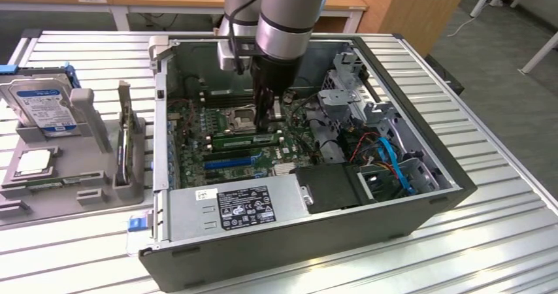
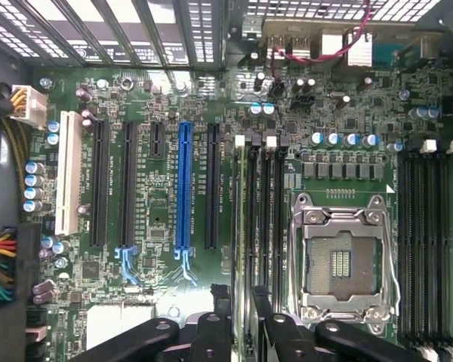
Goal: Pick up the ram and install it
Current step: 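Insert the ram into the slot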
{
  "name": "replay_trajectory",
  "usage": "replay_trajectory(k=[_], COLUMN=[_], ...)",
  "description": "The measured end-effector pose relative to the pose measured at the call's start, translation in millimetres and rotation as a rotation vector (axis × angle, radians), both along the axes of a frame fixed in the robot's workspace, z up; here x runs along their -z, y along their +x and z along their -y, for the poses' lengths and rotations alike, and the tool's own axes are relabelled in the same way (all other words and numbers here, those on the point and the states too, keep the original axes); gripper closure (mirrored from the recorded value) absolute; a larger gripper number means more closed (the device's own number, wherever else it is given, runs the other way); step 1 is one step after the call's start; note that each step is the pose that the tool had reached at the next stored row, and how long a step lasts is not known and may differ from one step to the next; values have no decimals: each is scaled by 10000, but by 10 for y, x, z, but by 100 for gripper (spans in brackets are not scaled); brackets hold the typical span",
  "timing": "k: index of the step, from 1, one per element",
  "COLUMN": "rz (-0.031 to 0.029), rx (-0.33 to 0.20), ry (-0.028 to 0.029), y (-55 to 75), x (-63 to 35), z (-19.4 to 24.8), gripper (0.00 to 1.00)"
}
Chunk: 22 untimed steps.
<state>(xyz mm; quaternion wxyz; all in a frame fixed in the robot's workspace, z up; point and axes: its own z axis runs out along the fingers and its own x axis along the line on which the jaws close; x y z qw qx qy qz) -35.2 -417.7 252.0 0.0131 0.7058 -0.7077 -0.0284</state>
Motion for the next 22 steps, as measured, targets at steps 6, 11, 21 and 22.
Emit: replay_trajectory(k=[6, 11, 21, 22], rz=[-1, -1, -1, -1], rx=[0, 0, 0, 0], ry=[0, 1, 1, 0], y=[1, 1, 1, 1], x=[-79, -121, -193, -205], z=[0, 0, 0, 0], gripper=[75, 75, 75, 75])
